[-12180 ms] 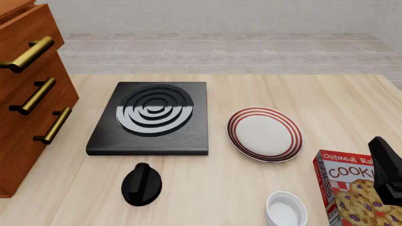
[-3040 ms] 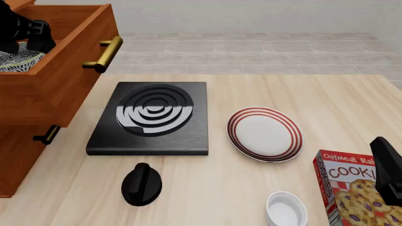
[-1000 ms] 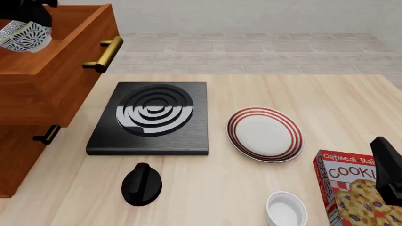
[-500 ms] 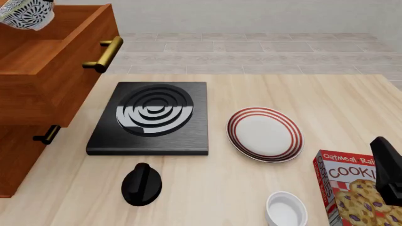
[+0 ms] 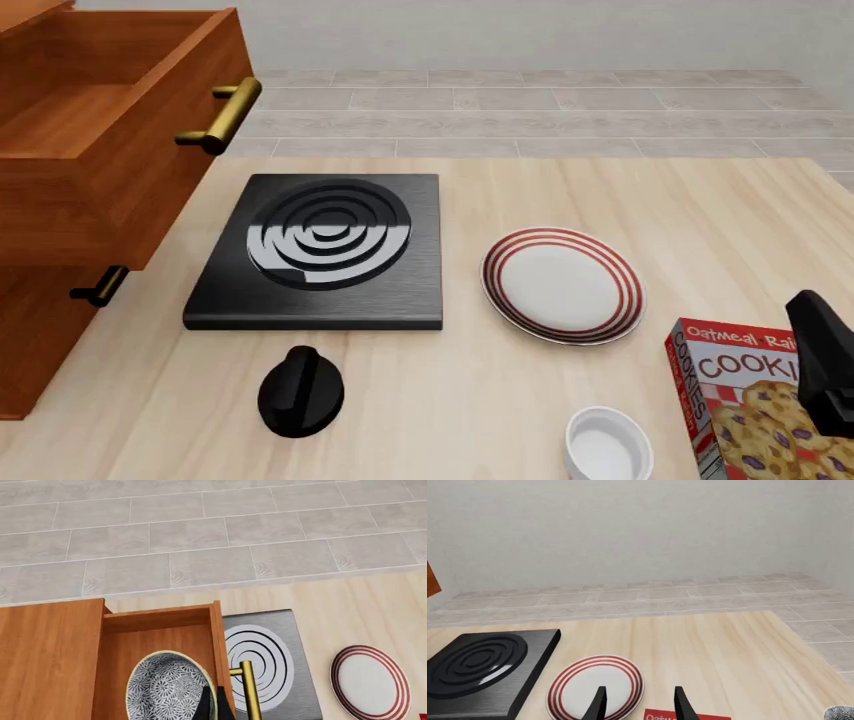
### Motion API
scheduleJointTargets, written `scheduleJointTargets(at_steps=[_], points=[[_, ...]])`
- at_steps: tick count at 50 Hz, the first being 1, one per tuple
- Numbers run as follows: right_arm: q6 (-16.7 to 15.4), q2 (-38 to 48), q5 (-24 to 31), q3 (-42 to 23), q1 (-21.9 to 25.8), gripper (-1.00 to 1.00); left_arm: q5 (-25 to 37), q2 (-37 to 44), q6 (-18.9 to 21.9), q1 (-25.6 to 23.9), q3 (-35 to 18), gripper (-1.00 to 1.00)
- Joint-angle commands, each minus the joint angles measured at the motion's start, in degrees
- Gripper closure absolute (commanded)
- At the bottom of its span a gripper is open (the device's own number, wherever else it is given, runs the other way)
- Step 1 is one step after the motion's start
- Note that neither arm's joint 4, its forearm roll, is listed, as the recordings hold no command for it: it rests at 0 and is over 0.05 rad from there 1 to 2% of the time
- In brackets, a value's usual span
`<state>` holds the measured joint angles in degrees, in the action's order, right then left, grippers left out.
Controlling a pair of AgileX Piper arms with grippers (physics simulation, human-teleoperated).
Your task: Pick the akita bowl in the top layer of the wooden cabinet and place it on the plate.
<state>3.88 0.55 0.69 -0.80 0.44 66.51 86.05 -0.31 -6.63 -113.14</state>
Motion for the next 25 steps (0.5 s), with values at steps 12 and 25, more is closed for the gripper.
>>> scheduleJointTargets(at_steps=[12, 25], points=[[0.08, -0.07, -0.01, -0.04, 0.0, -1.0, 3.3, 3.43, 1.77, -4.37, -10.72, 1.0], [0.2, 0.27, -0.23, -0.01, 0.1, -1.0, 3.28, 5.67, 2.18, -8.75, -13.89, 1.0]])
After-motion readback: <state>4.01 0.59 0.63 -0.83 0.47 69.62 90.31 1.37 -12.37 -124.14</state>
